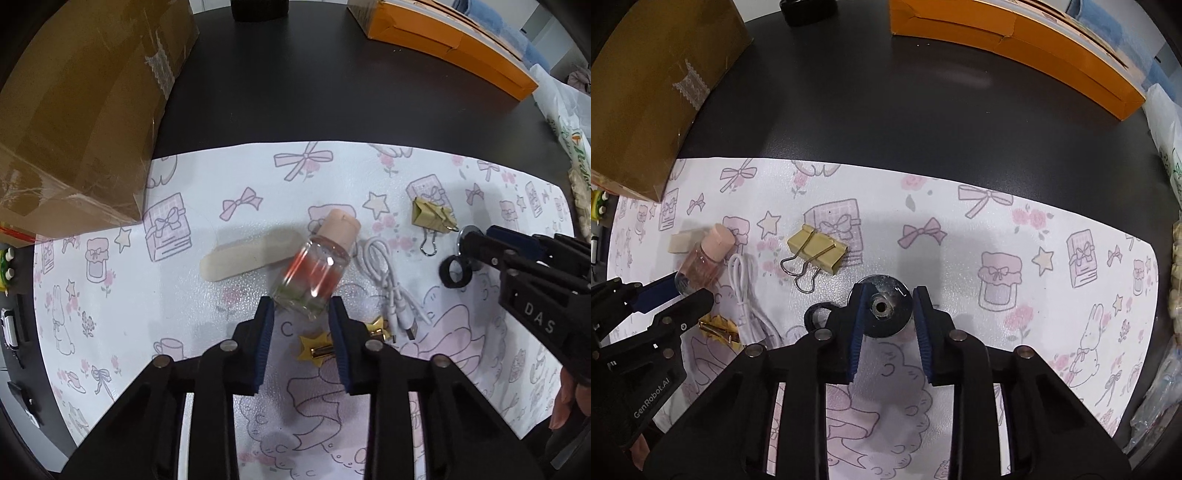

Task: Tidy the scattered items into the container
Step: 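Grasp the silver metal disc with the right tool while the left tool grasps the pink-capped glass bottle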

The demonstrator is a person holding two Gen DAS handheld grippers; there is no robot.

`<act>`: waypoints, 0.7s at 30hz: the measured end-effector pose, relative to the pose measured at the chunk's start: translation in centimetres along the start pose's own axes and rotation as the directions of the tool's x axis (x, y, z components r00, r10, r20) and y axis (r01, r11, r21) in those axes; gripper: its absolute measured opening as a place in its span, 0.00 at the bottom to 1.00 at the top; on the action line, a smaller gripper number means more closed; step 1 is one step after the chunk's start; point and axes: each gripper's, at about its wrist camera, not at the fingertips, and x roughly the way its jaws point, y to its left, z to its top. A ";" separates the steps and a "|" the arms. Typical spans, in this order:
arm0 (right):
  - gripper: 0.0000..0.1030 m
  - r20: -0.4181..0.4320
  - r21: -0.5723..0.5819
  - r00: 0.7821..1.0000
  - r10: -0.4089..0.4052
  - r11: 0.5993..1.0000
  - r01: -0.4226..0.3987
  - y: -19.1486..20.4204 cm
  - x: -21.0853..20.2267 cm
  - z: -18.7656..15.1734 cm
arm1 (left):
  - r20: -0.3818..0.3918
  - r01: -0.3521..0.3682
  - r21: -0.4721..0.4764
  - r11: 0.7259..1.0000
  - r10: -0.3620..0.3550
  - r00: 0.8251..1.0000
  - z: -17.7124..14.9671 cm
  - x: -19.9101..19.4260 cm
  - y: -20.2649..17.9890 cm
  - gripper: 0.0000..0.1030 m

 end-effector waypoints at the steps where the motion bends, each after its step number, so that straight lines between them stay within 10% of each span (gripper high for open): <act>1: 0.25 0.000 -0.006 1.000 -0.006 1.000 0.006 0.2 0.0 0.0 | -0.007 0.006 -0.005 1.000 -0.006 1.000 -0.1 0.1 0.1 0.15; 21: 0.10 0.026 -0.008 1.000 -0.010 1.000 0.010 1.4 -2.1 -0.6 | 0.029 0.045 0.016 0.999 -0.045 0.999 -1.4 -1.9 -0.3 0.01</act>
